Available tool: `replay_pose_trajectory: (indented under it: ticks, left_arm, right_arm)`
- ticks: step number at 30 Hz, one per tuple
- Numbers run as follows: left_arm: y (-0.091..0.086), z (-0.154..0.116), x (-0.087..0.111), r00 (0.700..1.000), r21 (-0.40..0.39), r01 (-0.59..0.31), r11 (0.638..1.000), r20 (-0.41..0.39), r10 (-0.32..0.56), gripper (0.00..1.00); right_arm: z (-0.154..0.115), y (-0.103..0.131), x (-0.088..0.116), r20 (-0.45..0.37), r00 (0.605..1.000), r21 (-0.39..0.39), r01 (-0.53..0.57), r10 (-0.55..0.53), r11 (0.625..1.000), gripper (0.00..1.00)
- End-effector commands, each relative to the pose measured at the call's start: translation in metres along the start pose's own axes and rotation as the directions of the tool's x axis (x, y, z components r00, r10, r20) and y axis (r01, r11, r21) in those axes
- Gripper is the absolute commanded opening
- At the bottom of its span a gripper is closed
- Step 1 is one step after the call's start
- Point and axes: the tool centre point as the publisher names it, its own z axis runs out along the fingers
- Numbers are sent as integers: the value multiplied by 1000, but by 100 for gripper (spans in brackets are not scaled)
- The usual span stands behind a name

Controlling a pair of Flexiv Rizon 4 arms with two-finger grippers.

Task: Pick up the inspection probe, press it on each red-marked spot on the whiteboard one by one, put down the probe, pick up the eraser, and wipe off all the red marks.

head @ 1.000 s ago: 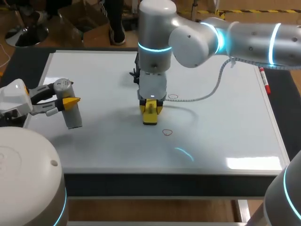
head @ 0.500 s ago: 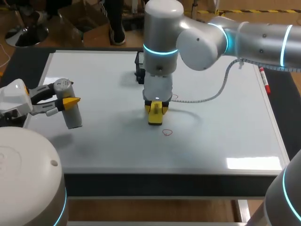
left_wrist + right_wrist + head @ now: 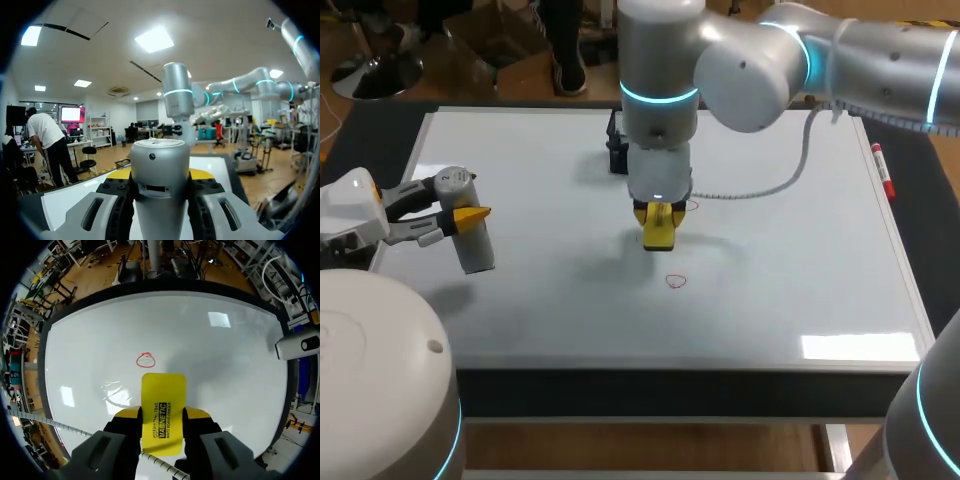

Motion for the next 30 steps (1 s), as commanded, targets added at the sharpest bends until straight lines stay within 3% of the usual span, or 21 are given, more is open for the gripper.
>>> replay_pose_trajectory:
  ticks: [1, 5, 13, 25, 30]
  left_arm:
    - [-1, 0, 0, 1000, 0, -1, 1000, 0, 1, 0]
    - [-1, 0, 0, 1000, 0, -1, 1000, 0, 1, 0]
    - [-1, 0, 0, 1000, 0, -1, 1000, 0, 1, 0]
    - [-1, 0, 0, 1000, 0, -1, 1000, 0, 1, 0]
    - [-1, 0, 0, 1000, 0, -1, 1000, 0, 1, 0]
  right_arm:
    - [-5, 2, 3, -1, 1000, 12, 1, -1, 1000, 0]
    - [-10, 4, 10, 21, 1000, 27, -9, 9, 1000, 0]
    - [-25, 8, 49, 70, 994, 48, -86, 83, 995, 0]
    - [-17, 0, 106, 111, 972, -23, -208, 209, 978, 0]
    - [-17, 0, 106, 111, 972, -23, -208, 209, 978, 0]
